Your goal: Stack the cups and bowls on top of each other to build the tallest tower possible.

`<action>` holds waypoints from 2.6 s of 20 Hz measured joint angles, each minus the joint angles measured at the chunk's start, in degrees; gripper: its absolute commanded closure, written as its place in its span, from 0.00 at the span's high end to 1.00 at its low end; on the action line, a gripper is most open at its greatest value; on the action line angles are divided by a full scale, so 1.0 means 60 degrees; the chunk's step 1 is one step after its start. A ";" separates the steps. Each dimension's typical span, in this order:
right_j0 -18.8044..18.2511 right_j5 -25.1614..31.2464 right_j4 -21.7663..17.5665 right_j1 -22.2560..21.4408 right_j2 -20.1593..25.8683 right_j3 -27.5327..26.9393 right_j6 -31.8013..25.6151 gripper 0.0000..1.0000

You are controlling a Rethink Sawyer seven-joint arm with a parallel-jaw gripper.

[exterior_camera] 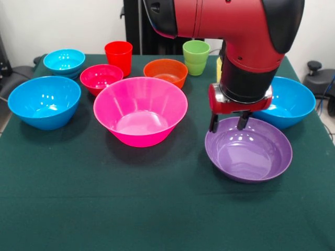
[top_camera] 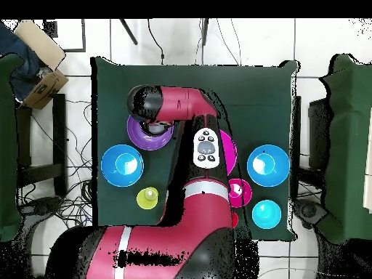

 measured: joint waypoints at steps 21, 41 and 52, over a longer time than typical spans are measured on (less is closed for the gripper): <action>-0.0001 0.0162 -0.0026 0.0000 -0.0044 -0.0001 0.0000 1.00; -0.0231 0.1189 -0.0028 -0.0230 -0.0044 -0.0024 0.0000 1.00; -0.0308 0.2214 -0.0049 -0.0633 -0.0044 -0.0251 0.0000 1.00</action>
